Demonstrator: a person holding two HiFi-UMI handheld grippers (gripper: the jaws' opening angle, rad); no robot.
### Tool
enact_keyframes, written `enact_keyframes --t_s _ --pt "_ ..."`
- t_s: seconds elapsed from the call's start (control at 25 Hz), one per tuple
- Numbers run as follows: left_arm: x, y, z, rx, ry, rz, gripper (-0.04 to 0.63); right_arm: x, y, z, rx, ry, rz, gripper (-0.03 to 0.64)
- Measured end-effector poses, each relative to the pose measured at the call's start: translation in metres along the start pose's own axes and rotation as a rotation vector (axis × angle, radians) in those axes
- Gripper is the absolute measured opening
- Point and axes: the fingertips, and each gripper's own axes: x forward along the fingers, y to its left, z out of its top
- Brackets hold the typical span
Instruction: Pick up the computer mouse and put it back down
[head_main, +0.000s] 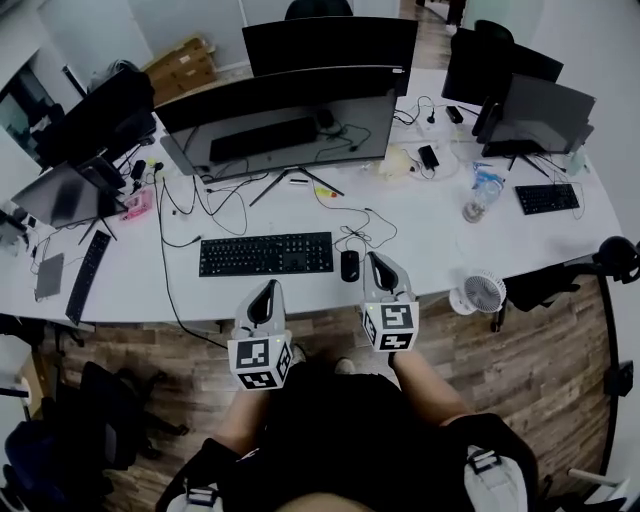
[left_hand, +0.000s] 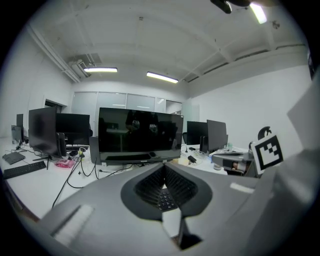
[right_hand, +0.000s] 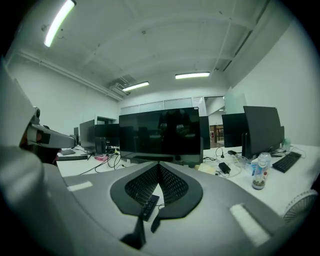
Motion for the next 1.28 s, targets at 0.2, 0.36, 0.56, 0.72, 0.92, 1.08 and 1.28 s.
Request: enact_keyframes --t_s 0.2,0.36,0.56,0.72,0.92,1.08,1.28 --pt "0.023 0.013 -0.004 0.021 0.022 0.001 0.055 0.028 -0.004 -0.010 0.017 0.007 -0.034 -0.002" --pt "0.038 0.022 -0.005 0.022 0.036 -0.009 0.055 0.050 -0.009 -0.024 0.026 0.055 -0.083 0.000" --pt "0.048 0.043 -0.003 0.008 0.041 0.004 0.055 0.078 -0.003 -0.047 0.052 0.150 -0.088 0.064" --pt "0.053 0.057 -0.002 -0.012 0.052 0.019 0.055 0.095 0.001 -0.071 0.071 0.252 -0.090 0.094" --pt "0.056 0.072 -0.006 -0.021 0.060 0.034 0.055 0.112 0.001 -0.102 0.072 0.366 -0.111 0.154" --pt "0.057 0.079 -0.008 -0.022 0.068 0.042 0.055 0.117 -0.003 -0.131 0.065 0.475 -0.139 0.156" --pt "0.057 0.091 -0.012 -0.021 0.078 0.049 0.055 0.121 -0.005 -0.160 0.109 0.552 -0.168 0.164"
